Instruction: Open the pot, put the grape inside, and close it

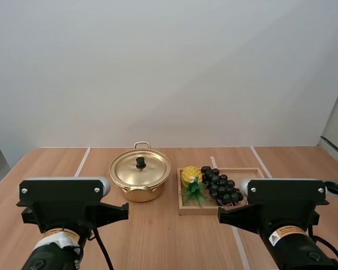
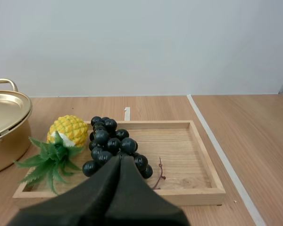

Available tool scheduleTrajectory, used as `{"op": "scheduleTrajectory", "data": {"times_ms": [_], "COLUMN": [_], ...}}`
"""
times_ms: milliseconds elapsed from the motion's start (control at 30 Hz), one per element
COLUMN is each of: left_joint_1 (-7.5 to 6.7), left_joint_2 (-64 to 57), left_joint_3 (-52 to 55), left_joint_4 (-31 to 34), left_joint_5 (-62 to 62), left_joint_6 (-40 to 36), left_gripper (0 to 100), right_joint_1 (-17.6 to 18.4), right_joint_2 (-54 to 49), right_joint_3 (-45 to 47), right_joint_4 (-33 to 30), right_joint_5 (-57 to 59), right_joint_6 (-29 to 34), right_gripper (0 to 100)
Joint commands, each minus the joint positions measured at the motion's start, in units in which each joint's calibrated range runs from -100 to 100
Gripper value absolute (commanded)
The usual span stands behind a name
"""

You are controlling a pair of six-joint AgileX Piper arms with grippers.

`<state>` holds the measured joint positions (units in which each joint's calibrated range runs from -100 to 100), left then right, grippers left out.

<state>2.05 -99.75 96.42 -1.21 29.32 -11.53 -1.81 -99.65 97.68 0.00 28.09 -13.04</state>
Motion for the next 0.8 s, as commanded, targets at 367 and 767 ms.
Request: {"op": "scheduleTrajectory", "data": {"times_ms": [367, 767], "left_joint_1": [0.10, 0.10], "left_joint_2": [-0.3, -0.3], "left_joint_3": [-34.1, -47.8], "left_joint_4": [2.7, 1.2], "left_joint_5": [-8.3, -7.3], "left_joint_6": [0.1, -1.0], "left_gripper": [0, 0], "right_joint_1": [-0.2, -0.2], "right_joint_2": [-0.4, -0.4], "right_joint_3": [-34.9, -46.3], "right_joint_4": [1.8, 1.8], "right_joint_5": [-3.4, -5.4], "right_joint_6": [-0.4, -0.4], "right_gripper": [0, 0]}}
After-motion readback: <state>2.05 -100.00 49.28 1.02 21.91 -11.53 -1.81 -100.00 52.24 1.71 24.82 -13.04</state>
